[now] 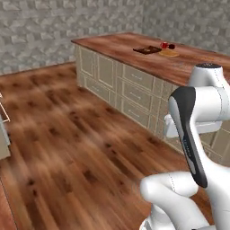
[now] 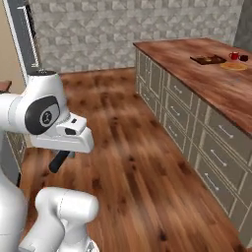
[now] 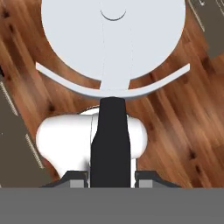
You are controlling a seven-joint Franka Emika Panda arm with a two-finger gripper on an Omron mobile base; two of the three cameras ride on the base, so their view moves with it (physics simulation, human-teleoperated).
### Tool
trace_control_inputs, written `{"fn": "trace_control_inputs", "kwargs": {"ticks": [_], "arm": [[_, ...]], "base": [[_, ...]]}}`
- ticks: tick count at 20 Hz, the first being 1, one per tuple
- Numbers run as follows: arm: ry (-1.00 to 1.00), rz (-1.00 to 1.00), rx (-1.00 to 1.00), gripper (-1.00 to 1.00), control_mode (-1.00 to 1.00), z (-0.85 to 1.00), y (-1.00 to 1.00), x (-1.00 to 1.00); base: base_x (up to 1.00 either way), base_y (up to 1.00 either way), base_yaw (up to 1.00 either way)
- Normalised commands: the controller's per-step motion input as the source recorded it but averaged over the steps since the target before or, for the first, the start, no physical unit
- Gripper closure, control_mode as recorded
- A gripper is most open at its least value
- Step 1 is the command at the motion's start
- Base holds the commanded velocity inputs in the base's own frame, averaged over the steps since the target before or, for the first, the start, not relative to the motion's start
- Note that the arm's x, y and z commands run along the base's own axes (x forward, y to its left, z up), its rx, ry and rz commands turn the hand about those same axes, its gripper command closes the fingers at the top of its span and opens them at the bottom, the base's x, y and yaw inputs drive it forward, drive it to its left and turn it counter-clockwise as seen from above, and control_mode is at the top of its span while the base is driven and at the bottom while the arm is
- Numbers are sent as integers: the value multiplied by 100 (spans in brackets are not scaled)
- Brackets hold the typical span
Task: Take the pizza cutter from the drawer on the left and place it on the dining counter for cutting.
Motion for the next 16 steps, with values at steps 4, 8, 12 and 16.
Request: {"fn": "trace_control_inputs", "kwargs": {"ticks": [4, 8, 12, 16], "arm": [[0, 0, 0, 100, 100, 0, 0, 0], [0, 0, 0, 100, 100, 0, 0, 0], [0, 0, 0, 100, 100, 0, 0, 0], [0, 0, 0, 100, 100, 0, 0, 0]], "base": [[50, 0, -71], [69, 1, -61], [78, 39, -61], [83, 80, -55]]}}
